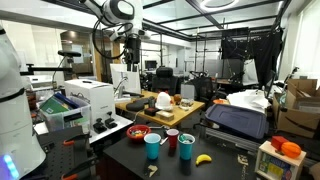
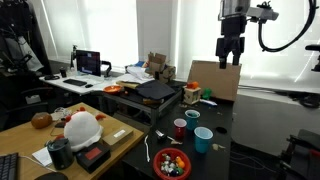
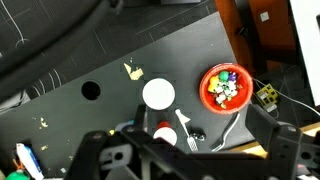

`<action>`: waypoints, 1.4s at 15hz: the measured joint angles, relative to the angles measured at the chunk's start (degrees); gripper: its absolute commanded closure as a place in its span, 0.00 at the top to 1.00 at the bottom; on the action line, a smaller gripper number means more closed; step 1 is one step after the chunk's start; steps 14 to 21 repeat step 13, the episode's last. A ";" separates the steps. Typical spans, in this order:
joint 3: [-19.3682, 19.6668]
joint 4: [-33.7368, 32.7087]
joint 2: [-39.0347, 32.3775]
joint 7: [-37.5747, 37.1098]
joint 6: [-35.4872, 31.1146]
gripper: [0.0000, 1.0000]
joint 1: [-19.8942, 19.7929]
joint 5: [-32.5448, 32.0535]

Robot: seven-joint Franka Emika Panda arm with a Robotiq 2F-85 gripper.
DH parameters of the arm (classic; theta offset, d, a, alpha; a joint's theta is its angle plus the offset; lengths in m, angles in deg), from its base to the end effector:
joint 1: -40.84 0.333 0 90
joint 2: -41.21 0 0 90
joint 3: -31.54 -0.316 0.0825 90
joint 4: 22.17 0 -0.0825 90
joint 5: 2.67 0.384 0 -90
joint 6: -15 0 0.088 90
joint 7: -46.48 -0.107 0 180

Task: Pick up the white, orange , white-brown and green objects from the bowl and put them in the cup near the banana plush toy

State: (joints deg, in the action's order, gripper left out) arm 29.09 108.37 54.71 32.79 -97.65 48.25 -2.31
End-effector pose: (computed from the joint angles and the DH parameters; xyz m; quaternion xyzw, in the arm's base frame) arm 0.4585 0.0807 0.4449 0.9986 -0.0355 -0.0372 0.0099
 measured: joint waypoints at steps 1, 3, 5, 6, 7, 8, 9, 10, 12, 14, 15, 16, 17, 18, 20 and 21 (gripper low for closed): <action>-0.01 0.19 0.83 0.21 0.33 1.00 -0.15 0.00; -0.10 0.72 2.48 0.23 0.45 1.00 -0.41 -0.27; -0.16 0.85 3.74 0.23 0.45 1.00 -0.91 -1.04; -0.18 0.85 4.20 0.23 0.45 1.00 -1.22 -1.56; -0.18 0.85 4.55 0.23 0.44 1.00 -1.56 -2.05; -0.18 0.85 4.82 0.23 0.43 1.00 -1.91 -2.40; -0.18 0.85 5.02 0.23 0.39 1.00 -2.22 -2.54; -0.25 0.85 5.06 -0.03 0.15 1.00 -2.55 -2.75; -0.28 0.85 4.92 -0.05 0.12 1.00 -2.72 -2.75; -0.29 0.85 4.85 -0.05 0.12 1.00 -2.72 -2.74; -0.29 0.85 4.85 -0.05 0.12 1.00 -2.72 -2.74; -0.29 0.85 4.85 -0.05 0.12 1.00 -2.72 -2.74; -0.29 0.85 4.85 -0.05 0.12 1.00 -2.72 -2.74; -0.29 0.85 4.85 -0.05 0.12 1.00 -2.72 -2.74; -0.29 0.85 4.85 -0.05 0.12 1.00 -2.72 -2.74; -0.29 0.85 4.85 -0.05 0.12 1.00 -2.72 -2.74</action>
